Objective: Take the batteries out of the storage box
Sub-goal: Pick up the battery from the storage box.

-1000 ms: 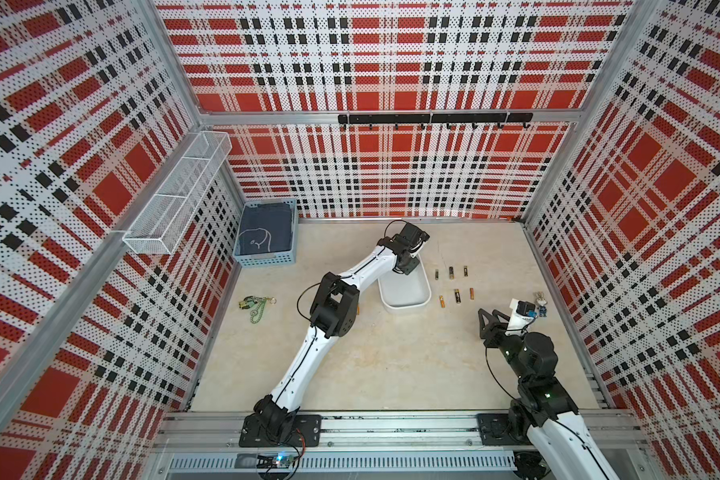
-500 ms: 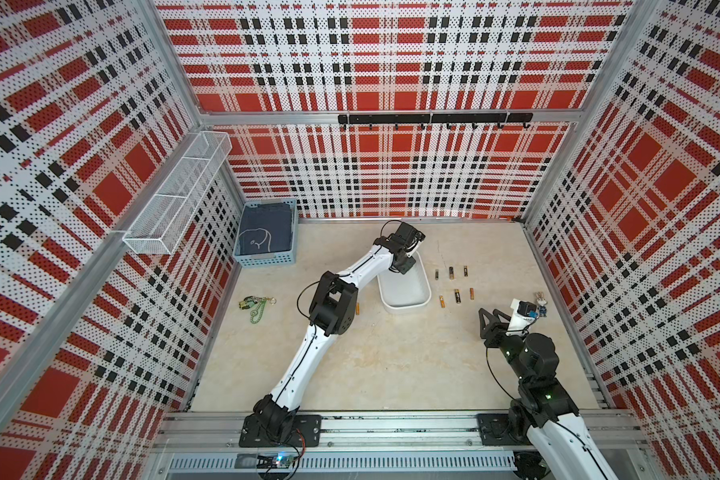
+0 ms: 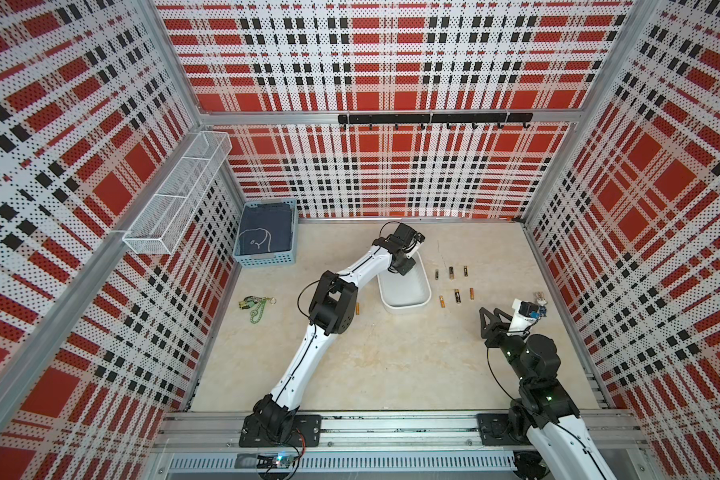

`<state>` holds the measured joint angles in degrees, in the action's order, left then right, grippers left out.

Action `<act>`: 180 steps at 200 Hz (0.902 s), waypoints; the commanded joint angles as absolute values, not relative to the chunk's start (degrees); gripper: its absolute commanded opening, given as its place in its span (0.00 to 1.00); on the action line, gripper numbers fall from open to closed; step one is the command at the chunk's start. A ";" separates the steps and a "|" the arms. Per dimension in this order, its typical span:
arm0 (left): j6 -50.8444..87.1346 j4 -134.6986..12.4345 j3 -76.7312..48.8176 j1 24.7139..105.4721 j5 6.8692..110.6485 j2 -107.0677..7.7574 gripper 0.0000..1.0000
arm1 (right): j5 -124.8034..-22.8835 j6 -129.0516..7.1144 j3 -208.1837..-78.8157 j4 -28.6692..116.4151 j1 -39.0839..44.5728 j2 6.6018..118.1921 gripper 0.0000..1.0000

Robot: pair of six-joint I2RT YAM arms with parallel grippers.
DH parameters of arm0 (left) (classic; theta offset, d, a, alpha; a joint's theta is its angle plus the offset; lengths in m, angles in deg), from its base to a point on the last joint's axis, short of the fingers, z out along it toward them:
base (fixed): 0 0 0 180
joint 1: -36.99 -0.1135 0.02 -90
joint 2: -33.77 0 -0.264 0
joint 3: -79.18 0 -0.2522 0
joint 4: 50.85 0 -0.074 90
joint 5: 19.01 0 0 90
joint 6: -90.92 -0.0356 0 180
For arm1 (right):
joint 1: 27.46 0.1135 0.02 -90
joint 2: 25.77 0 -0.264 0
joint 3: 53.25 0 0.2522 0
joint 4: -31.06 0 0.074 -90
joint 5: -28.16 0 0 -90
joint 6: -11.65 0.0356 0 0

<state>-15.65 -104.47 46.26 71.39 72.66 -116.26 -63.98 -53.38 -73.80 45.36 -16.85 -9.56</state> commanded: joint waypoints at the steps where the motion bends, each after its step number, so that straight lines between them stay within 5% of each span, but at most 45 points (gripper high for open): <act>1: -15.32 -109.02 44.92 70.76 71.21 -119.40 0.01 | -63.36 -53.41 -73.86 45.57 -16.56 -10.54 0.53; 117: 0.55 -104.72 41.60 72.15 71.17 -105.96 0.00 | -61.88 -54.25 -79.45 46.42 -16.47 -4.82 0.54; 180: 8.69 -101.28 28.99 72.10 71.43 -91.70 0.00 | -59.88 -55.26 -89.69 45.65 -16.19 6.17 0.54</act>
